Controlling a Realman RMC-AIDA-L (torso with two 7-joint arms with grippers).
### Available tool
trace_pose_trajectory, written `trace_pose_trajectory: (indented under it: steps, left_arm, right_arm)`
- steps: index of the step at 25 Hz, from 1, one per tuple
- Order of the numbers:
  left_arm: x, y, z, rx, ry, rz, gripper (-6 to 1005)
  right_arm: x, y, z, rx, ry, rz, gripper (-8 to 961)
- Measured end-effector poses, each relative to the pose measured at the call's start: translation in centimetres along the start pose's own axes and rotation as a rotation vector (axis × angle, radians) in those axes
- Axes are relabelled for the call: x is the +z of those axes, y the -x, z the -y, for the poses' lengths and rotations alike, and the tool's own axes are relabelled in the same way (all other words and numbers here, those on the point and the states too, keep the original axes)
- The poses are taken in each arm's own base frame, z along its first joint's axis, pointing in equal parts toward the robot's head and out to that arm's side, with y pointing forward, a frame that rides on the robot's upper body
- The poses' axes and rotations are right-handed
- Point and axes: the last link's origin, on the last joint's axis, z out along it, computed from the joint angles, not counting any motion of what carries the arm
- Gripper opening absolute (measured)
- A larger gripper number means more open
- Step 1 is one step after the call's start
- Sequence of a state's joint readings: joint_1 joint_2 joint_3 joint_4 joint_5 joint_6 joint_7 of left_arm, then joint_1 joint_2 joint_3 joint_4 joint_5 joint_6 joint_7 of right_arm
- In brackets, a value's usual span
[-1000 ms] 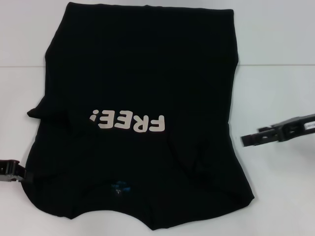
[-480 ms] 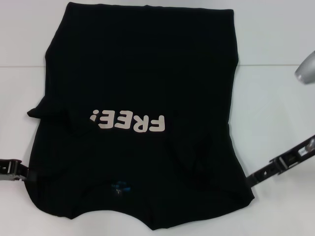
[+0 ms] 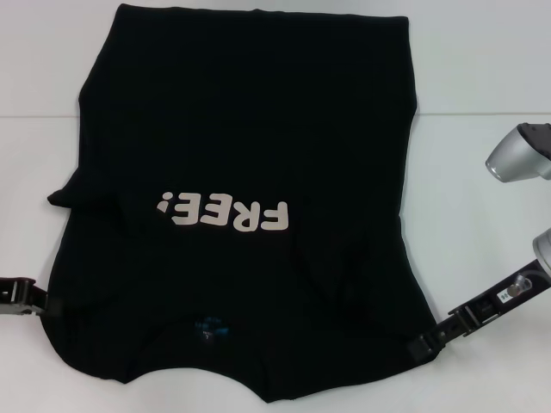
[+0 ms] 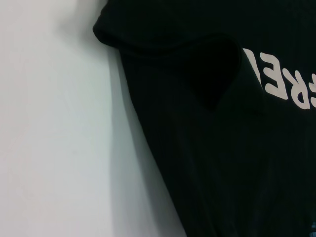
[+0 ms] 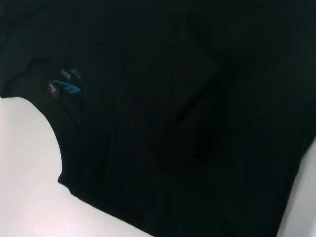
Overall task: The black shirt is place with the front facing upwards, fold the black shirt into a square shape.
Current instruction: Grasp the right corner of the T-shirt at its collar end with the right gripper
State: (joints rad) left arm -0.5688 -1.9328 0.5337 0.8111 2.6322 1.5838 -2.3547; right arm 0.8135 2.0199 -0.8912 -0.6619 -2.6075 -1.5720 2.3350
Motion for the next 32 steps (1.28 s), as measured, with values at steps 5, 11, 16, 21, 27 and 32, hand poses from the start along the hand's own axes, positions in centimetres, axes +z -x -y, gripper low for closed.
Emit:
trace_pose_trajectory:
  steps: [5,11,16,21,27,32]
  left_arm:
    - [0.0,-0.1,-0.1,0.003,-0.001,-0.002,43]
    - [0.0,-0.3,-0.1,0.006,-0.001,-0.003,42]
    - [-0.1,-0.3,-0.1,0.007,-0.002,-0.003,42]
    - [-0.1,-0.3,-0.1,0.016,-0.001,-0.003,42]
    - [0.0,-0.4,-0.1,0.014,0.007,-0.006,42]
    - [-0.2,-0.4,-0.3,0.012,0.03,-0.008,43]
  right_arm:
    - [0.5,0.4,-0.4,-0.011,0.0,0.004,870]
    - [1.5,0.9,-0.8,-0.032,-0.03,-0.014,854]
    - [1.9,1.2,-1.0,-0.045,-0.045,-0.016,689]
    - [1.9,1.5,-1.2,-0.056,-0.045,-0.021,459]
    - [1.6,1.7,-1.2,-0.058,-0.05,-0.02,190]
    - [1.2,1.8,-0.9,-0.067,-0.058,-0.019,99]
